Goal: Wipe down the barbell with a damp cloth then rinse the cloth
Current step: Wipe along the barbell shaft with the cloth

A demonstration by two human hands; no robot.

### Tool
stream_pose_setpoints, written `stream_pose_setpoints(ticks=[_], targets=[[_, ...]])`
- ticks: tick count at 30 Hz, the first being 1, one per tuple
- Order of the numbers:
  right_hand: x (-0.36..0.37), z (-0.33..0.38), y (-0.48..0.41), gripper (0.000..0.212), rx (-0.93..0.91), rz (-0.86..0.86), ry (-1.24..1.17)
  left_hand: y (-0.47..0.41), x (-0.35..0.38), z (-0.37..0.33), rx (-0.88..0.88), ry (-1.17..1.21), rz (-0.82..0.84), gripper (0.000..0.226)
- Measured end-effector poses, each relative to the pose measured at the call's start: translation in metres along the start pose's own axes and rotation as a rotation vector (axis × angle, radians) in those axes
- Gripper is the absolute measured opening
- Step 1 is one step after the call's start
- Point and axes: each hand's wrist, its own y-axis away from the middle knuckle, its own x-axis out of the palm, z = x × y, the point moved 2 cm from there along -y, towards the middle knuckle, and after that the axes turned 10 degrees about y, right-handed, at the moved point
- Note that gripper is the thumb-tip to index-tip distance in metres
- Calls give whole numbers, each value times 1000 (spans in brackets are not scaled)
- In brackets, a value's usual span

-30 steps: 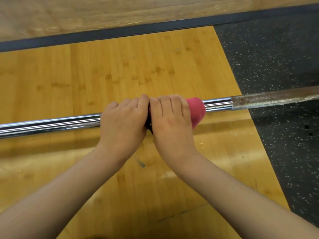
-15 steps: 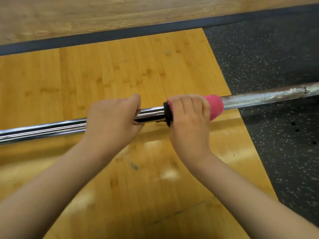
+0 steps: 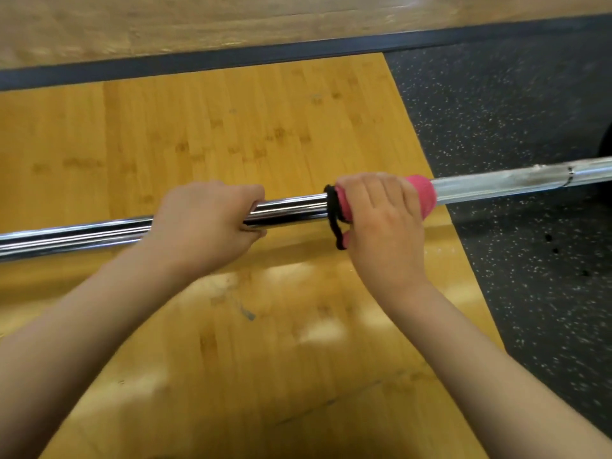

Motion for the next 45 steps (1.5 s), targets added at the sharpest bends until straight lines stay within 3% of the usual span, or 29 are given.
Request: stream_pose_setpoints(ticks=[2, 4, 5, 8, 9, 13, 16, 21, 25, 27, 29, 32, 35, 39, 43, 45], targets=[[3, -4, 1, 31, 21, -2, 0, -14, -9, 5, -82, 181, 328, 30], [4, 1, 0, 29, 61, -24, -6, -17, -15, 5, -116, 241, 425, 29], [5, 5, 0, 26, 79, -36, -7, -13, -15, 4, -134, 195, 374, 28], [7, 32, -2, 19, 53, -64, 1, 12, -4, -2, 15, -90, -125, 24], [8, 46, -3, 19, 24, -70, 10, 20, 0, -4, 60, -126, -209, 25], [10, 88, -6, 19, -50, -106, 0, 26, 13, -1, 93, -194, -317, 20], [11, 70, -4, 23, -131, -108, -16, 20, 10, 1, 120, -205, -335, 18], [6, 19, 0, 29, -43, -36, 11, 9, 7, 4, 110, -167, -156, 36], [8, 6, -1, 28, -8, -47, 6, -16, -12, 11, -82, 200, 417, 39], [8, 10, -2, 24, 30, -62, -6, -20, -17, 12, -97, 267, 489, 39], [9, 20, -4, 18, 71, -74, -3, -12, -13, 10, -101, 147, 359, 37], [11, 57, -7, 17, 9, -93, 16, 13, 4, 2, 74, -111, -151, 26], [13, 92, -7, 18, -39, -115, 1, 24, 13, 0, 135, -132, -333, 9], [14, 80, -5, 21, -115, -155, 23, 19, 10, -2, 111, -159, -370, 29], [11, 43, 0, 25, -118, -107, 26, 15, 14, 2, 79, -180, -286, 30], [11, 17, 2, 26, -76, -99, 50, 9, 9, 3, 63, -149, -153, 28]])
